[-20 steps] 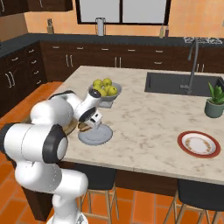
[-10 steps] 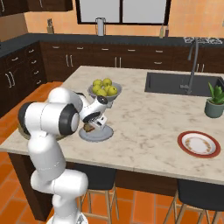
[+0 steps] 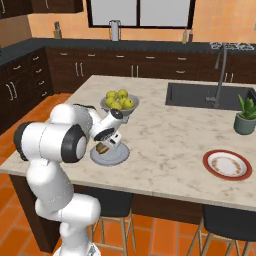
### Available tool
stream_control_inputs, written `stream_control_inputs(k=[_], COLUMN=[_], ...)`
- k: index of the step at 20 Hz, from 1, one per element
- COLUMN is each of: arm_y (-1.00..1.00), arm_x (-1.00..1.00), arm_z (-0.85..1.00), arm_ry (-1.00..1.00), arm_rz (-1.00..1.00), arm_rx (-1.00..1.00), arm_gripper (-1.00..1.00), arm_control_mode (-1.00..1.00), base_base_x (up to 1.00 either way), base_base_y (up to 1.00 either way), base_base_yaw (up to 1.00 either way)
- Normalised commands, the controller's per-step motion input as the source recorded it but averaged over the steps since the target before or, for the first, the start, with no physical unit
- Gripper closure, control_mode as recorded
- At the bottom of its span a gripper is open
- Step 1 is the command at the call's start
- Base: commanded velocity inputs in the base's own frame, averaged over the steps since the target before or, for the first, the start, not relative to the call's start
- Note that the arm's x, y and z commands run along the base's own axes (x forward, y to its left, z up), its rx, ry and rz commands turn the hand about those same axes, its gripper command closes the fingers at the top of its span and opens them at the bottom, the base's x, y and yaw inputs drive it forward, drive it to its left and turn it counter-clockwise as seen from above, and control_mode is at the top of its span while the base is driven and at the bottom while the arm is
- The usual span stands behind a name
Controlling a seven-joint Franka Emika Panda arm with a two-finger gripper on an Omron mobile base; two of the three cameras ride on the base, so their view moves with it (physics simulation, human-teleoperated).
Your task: Place one bun and one sausage from the bowl on each plate.
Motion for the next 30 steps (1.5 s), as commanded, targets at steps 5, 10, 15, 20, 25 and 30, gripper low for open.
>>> stream_control_inputs(k=[5, 10, 15, 20, 25, 30], arm_y=[0.06, 0.78, 1.0, 0.9, 0.43, 0.1], arm_x=[-0.68, -0.31, 0.0, 0.0, -0.2, -0.11], arm_z=[0.88, 1.0, 0.33, -0.01, -0.23, -0.61], arm_ry=[-0.07, -0.04, 0.02, 0.06, 0.02, 0.0], arm_rz=[0.0, 0.04, 0.18, 0.35, 0.19, 0.1], arm_rx=[0.0, -0.05, -0.19, -0.18, -0.1, -0.07], arm_gripper=[-1.0, -1.0, -1.0, -1.0, -1.0, -1.0], arm_control_mode=[-1.0, -1.0, -1.0, -1.0, -1.0, -1.0], base_base_x=[0.0, 0.0, 0.0, 0.0, 0.0, 0.0], base_base_y=[0.0, 0.0, 0.0, 0.0, 0.0, 0.0], base_base_yaw=[0.0, 0.0, 0.0, 0.0, 0.0, 0.0])
